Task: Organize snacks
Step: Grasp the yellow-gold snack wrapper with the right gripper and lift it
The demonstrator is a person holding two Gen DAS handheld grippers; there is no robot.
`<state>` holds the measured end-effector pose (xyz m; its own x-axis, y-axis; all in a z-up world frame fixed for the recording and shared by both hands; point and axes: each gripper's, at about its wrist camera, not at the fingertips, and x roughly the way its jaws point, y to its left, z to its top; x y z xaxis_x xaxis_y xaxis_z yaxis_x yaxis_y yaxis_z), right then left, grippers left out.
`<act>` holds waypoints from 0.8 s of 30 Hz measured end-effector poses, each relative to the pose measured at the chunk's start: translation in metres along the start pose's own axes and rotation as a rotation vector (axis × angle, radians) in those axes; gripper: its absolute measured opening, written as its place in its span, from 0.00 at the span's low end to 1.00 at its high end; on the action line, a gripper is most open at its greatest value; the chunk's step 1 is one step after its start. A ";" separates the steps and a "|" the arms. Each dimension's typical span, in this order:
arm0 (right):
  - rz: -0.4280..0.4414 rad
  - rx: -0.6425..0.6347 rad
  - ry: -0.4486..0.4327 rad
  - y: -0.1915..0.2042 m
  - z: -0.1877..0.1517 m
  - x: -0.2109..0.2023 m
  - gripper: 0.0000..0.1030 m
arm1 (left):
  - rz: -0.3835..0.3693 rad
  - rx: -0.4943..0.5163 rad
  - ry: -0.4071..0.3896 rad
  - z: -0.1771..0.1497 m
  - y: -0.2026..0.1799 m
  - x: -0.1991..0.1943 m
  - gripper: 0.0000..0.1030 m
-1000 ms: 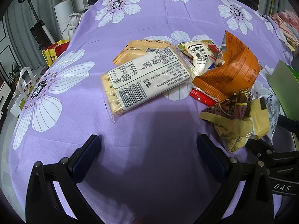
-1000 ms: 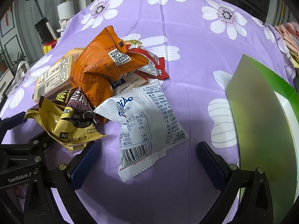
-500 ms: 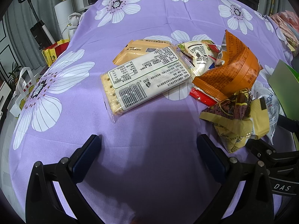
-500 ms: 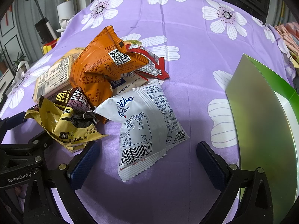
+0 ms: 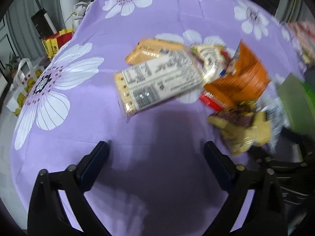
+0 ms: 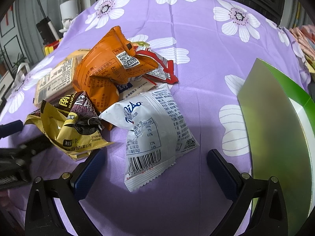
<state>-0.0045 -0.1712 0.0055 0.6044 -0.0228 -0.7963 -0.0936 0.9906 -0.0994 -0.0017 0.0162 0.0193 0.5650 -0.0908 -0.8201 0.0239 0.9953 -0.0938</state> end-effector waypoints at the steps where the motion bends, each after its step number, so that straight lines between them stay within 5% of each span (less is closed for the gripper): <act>1: 0.005 0.004 0.001 0.001 0.001 0.000 1.00 | -0.040 -0.015 -0.019 0.001 0.002 -0.007 0.92; 6: -0.007 0.039 0.053 0.004 0.004 -0.002 1.00 | -0.157 -0.046 -0.090 0.008 0.003 -0.028 0.90; 9: 0.067 0.106 0.094 0.005 0.007 -0.013 1.00 | -0.244 -0.096 -0.093 0.013 0.009 -0.034 0.84; 18: 0.208 0.209 0.039 0.010 0.032 -0.056 0.98 | -0.566 -0.201 -0.088 0.020 0.011 -0.044 0.75; 24: 0.276 0.326 0.070 -0.002 0.053 -0.048 0.91 | -0.540 -0.195 -0.062 0.025 0.008 -0.040 0.60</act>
<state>0.0083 -0.1653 0.0753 0.5352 0.2511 -0.8065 0.0172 0.9513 0.3077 -0.0035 0.0287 0.0652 0.5622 -0.5766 -0.5928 0.1736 0.7831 -0.5971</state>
